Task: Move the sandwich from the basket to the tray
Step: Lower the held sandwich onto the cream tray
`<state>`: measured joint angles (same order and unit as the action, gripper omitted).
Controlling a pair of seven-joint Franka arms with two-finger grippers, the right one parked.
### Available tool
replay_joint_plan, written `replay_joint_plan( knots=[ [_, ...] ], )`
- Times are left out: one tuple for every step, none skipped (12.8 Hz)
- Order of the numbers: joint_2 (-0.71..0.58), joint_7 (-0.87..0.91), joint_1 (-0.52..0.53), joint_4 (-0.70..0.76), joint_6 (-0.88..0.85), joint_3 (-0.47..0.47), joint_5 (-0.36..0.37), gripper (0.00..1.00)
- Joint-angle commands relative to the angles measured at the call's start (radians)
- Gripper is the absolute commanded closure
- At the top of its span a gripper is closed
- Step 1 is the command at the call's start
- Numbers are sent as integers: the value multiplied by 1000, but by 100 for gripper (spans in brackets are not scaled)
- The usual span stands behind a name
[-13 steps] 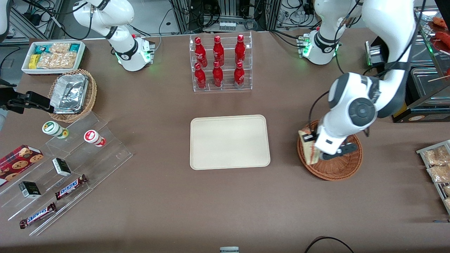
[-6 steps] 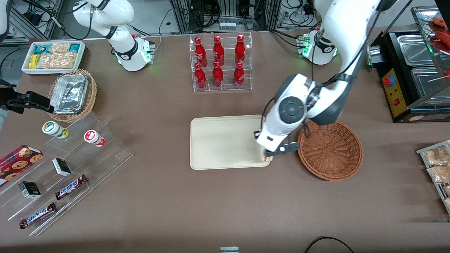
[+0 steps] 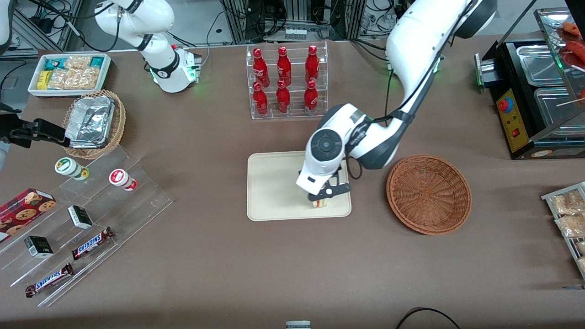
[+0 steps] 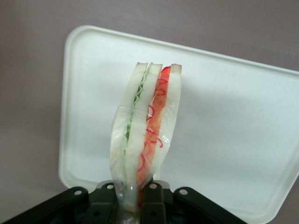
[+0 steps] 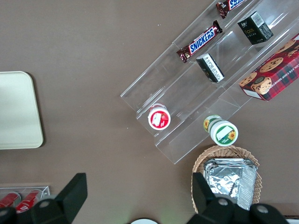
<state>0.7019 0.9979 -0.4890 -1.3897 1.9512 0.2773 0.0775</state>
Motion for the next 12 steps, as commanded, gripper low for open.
replay_joint_plan(
  knots=[
    [108, 89, -66, 147, -38, -17, 44, 100],
    [123, 128, -80, 159, -37, -17, 45, 100],
    [136, 161, -89, 173, -35, -17, 56, 100],
    [154, 189, -95, 187, -34, -17, 74, 100],
    [168, 211, -112, 198, -31, -17, 85, 100],
    [172, 218, -115, 198, -26, -17, 87, 100],
    [180, 219, -115, 198, -24, -17, 87, 100],
    [182, 220, -115, 199, -23, -17, 87, 100],
    [185, 222, -115, 199, -21, -15, 85, 100],
    [189, 222, -112, 196, -12, -16, 85, 77],
    [198, 222, -109, 196, -5, -17, 84, 44],
    [199, 220, -108, 192, -5, -17, 84, 0]
  ],
)
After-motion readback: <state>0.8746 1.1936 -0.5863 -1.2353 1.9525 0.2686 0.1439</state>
